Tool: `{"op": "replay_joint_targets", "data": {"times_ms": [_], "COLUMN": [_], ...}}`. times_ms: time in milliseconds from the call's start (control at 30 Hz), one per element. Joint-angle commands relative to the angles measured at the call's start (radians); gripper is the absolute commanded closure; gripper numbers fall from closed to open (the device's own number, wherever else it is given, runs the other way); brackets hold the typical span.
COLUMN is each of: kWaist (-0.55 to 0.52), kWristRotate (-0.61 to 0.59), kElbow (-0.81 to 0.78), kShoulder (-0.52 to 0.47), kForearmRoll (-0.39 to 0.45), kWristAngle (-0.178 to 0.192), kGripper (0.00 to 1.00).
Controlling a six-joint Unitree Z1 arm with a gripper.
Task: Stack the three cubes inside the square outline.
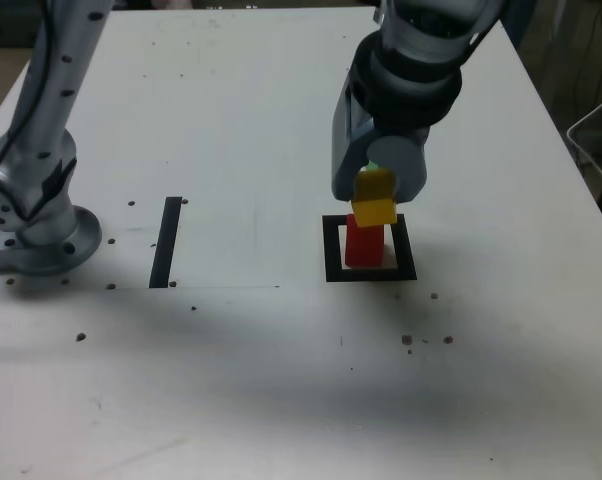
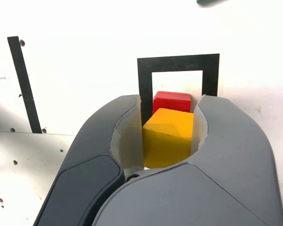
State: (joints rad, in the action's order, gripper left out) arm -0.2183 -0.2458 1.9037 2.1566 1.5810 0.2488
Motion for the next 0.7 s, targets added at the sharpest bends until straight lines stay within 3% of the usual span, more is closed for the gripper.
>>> {"op": "replay_joint_targets", "data": {"times_ms": [0,667], "kWaist": [0.002,0.008], "kWristRotate": [0.002,0.022], "kElbow": [0.001,-0.018], "kShoulder": [0.013,0.022], "kForearmRoll": [0.025,0.057], "kWristAngle": [0.000,0.020], "kGripper": [0.84,0.85]}}
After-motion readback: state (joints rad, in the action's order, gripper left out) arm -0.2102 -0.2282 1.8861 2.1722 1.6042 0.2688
